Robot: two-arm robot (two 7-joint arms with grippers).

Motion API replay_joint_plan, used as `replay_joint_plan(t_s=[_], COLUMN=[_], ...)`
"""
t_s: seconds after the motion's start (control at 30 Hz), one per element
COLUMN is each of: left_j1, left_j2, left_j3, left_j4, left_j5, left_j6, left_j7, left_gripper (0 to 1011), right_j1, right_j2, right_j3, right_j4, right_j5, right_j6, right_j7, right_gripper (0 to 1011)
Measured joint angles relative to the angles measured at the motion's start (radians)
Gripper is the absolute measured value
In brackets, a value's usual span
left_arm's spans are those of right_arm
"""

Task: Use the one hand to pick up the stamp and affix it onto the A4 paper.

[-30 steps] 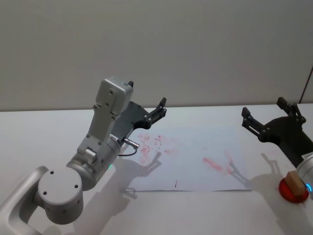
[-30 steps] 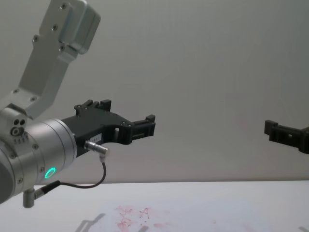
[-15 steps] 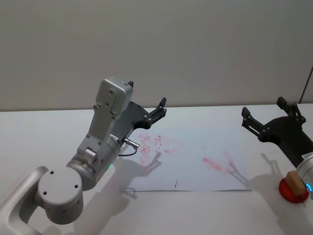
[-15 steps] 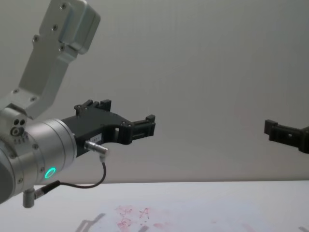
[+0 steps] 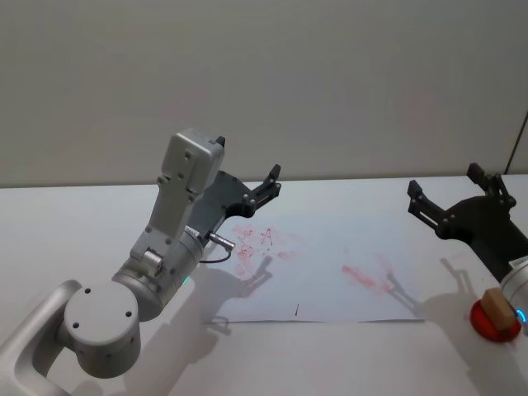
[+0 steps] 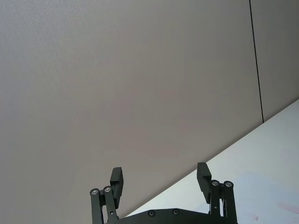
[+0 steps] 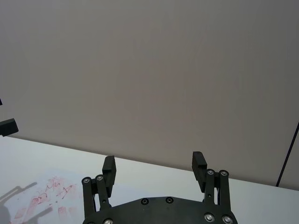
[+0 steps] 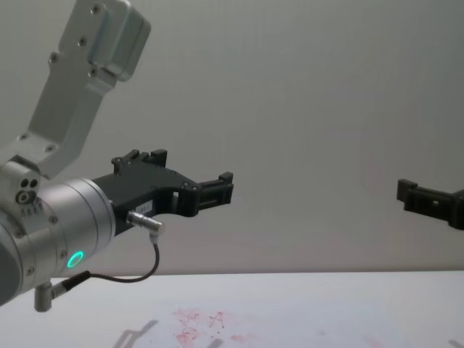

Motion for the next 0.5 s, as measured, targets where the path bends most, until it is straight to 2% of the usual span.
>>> replay_joint_plan(t_s=[0.27,0.5], left_j1=[0.000,0.000], left_j2=[0.000,0.000], left_j3=[0.000,0.000], left_j4=[0.000,0.000], left_j5=[0.000,0.000], left_j6=[0.000,0.000], left_j7=[0.000,0.000], left_gripper=[1001,1001], right_j1=[-0.018,-0.090], right_j2=[0.012,0.060], right_j3=[0.011,0.037], right_j4=[-0.018,-0.077], right_j5=[0.021,0.062], right_j6=[-0.001,0.032], right_j7=[-0.013,-0.055], right_gripper=[1001,1001])
